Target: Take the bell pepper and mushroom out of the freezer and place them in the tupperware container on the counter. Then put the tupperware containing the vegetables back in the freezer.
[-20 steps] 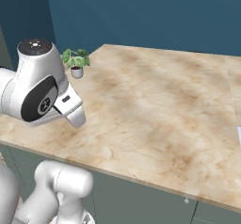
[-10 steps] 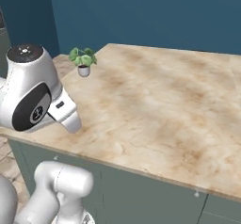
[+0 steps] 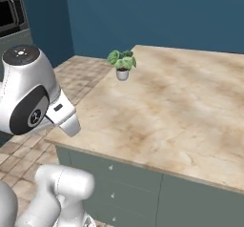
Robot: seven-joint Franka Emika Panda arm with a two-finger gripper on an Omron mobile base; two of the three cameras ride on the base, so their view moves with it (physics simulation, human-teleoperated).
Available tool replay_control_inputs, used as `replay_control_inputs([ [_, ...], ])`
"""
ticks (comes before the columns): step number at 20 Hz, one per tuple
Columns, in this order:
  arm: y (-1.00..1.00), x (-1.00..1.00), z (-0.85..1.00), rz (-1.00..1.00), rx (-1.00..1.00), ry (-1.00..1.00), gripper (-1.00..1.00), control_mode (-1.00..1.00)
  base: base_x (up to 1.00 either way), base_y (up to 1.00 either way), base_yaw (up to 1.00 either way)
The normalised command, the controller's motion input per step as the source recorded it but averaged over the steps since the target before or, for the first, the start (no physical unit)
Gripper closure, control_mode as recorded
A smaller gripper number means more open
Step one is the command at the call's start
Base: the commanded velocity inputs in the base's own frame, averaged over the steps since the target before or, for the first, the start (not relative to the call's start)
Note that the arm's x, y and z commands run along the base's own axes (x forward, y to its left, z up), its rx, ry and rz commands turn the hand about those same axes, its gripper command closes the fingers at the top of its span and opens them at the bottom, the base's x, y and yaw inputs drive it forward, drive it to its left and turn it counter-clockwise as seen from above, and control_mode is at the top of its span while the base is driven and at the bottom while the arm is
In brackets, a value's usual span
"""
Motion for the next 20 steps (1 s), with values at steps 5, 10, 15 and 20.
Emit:
replay_control_inputs([
  [5, 0.0, 0.0, 0.0, 0.0, 0.0, 0.0, 1.0, 1.0, 0.0, 1.0, 0.0],
  [10, 0.0, 0.0, 0.0, 0.0, 0.0, 0.0, 1.0, 1.0, 0.0, 1.0, 0.0],
  [15, 0.0, 0.0, 0.0, 0.0, 0.0, 0.0, 1.0, 1.0, 0.23, 0.97, 0.0],
  [20, 0.0, 0.0, 0.0, 0.0, 0.0, 0.0, 1.0, 1.0, 0.55, 0.72, -0.01],
])
